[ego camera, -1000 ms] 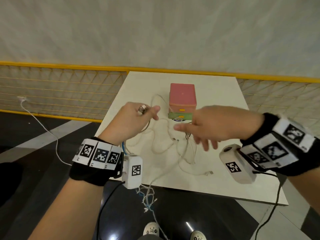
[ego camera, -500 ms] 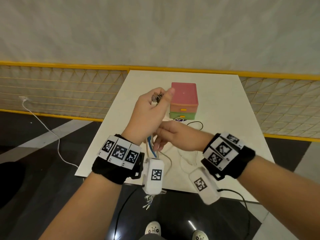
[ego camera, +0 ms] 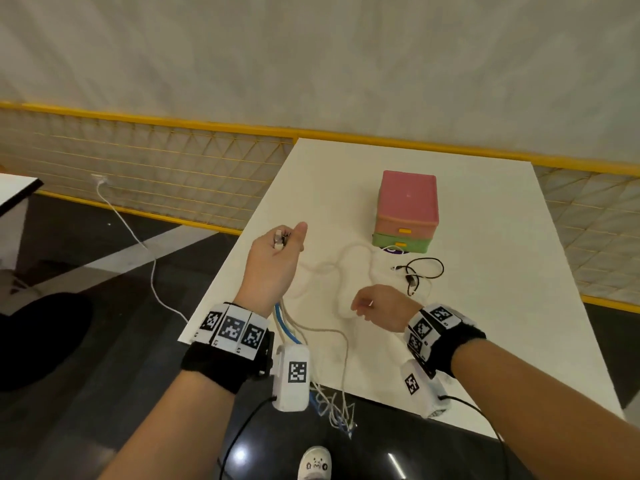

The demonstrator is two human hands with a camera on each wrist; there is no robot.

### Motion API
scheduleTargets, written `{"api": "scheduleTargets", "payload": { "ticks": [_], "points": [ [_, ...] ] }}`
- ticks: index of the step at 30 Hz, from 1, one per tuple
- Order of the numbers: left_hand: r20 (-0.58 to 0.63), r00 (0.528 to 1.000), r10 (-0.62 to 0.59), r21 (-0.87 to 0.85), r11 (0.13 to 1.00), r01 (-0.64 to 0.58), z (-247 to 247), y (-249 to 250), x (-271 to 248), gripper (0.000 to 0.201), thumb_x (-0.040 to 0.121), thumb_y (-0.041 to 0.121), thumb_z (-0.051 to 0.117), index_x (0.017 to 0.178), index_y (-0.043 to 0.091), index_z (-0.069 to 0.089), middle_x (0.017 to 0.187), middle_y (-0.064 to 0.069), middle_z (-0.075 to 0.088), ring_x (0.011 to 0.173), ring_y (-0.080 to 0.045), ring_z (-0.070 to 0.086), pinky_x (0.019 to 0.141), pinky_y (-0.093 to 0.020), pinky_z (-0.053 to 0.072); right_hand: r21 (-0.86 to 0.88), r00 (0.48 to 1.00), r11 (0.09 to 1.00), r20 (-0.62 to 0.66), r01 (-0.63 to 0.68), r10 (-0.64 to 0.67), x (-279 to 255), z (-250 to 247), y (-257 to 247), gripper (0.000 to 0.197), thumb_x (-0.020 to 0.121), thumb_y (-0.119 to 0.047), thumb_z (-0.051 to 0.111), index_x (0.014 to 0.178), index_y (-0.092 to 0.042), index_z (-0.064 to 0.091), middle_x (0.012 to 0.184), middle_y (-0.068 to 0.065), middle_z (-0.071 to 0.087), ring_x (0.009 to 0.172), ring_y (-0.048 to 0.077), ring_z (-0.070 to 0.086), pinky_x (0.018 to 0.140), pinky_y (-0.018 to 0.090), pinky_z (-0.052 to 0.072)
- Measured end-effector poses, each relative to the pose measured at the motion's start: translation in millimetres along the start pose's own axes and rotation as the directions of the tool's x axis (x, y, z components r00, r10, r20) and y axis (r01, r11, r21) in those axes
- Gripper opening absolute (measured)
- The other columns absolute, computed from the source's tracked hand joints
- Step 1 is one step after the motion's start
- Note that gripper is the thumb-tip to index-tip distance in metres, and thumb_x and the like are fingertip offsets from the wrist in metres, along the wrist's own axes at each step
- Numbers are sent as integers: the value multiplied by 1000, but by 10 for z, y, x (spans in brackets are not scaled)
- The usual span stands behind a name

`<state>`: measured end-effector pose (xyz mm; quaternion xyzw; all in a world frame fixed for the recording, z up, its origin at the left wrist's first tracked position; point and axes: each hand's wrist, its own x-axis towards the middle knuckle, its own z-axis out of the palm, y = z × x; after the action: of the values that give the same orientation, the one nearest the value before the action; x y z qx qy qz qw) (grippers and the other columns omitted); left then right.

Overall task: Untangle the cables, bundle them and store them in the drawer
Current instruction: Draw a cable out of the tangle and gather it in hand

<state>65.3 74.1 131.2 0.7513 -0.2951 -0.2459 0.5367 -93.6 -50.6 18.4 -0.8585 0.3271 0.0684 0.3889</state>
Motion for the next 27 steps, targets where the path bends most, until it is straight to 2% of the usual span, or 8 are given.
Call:
{"api": "scheduleTargets", "payload": {
  "ticks": [7,9,12,16,19,22,25,27],
  "points": [
    [-141,979,-148,-71,988,139,-289,-336,236,36,95,40,53,68,16,52,55,-2,42,48,-14,36,52,-28,33,-21,992,1000,-122,-24,21,690,167,-402,24,88,-6,45,96,-11,67,107,8,66,101,25,61,86,28,46],
    [-151,977,-149,-64,988,141,-300,-405,298,38,95,40,54,67,16,52,56,-2,43,50,-14,37,54,-28,34,-89,973,989,-212,-116,95,839,156,-399,26,87,-4,44,105,-8,64,115,11,59,106,28,57,88,31,45],
    [-139,979,-146,-57,989,139,-248,-477,373,39,95,41,54,64,17,52,52,2,44,49,-13,38,58,-30,35,-154,890,922,-358,-355,283,913,102,-131,33,85,-7,48,118,-6,49,124,17,44,113,35,50,93,40,45],
    [-105,984,-147,-64,988,140,-86,-511,443,40,94,43,55,60,22,51,47,8,42,48,-13,38,60,-32,34,-249,840,804,-215,-541,498,851,55,317,47,89,-27,57,126,-8,36,132,17,44,121,35,48,94,42,43],
    [-66,991,-119,-49,992,116,55,-477,473,40,94,42,55,61,21,52,45,10,42,47,-12,39,59,-29,35,-191,889,877,-231,-441,396,833,82,428,36,90,-16,50,122,-6,38,121,19,55,112,36,55,87,40,46],
    [-11,998,-55,-26,998,55,176,-439,486,32,95,36,56,71,16,61,48,13,50,43,-2,42,51,-18,33,16,918,969,-319,-245,237,732,-31,278,28,89,-11,50,117,-8,45,95,16,65,90,35,63,74,39,49],
    [58,998,24,-1,1000,-24,279,-432,483,15,92,29,62,88,17,69,76,10,63,61,0,51,60,-14,40,216,835,976,-540,13,109,523,-273,19,14,89,-14,56,102,-12,62,81,5,65,78,24,63,73,34,52],
    [102,989,105,11,994,-107,338,-367,458,8,91,25,63,91,21,70,86,10,66,70,-1,52,68,-12,42,272,787,935,-616,226,-11,333,-450,-165,6,89,-15,60,91,-16,66,78,-2,67,73,10,62,71,24,50]
  ]
}}
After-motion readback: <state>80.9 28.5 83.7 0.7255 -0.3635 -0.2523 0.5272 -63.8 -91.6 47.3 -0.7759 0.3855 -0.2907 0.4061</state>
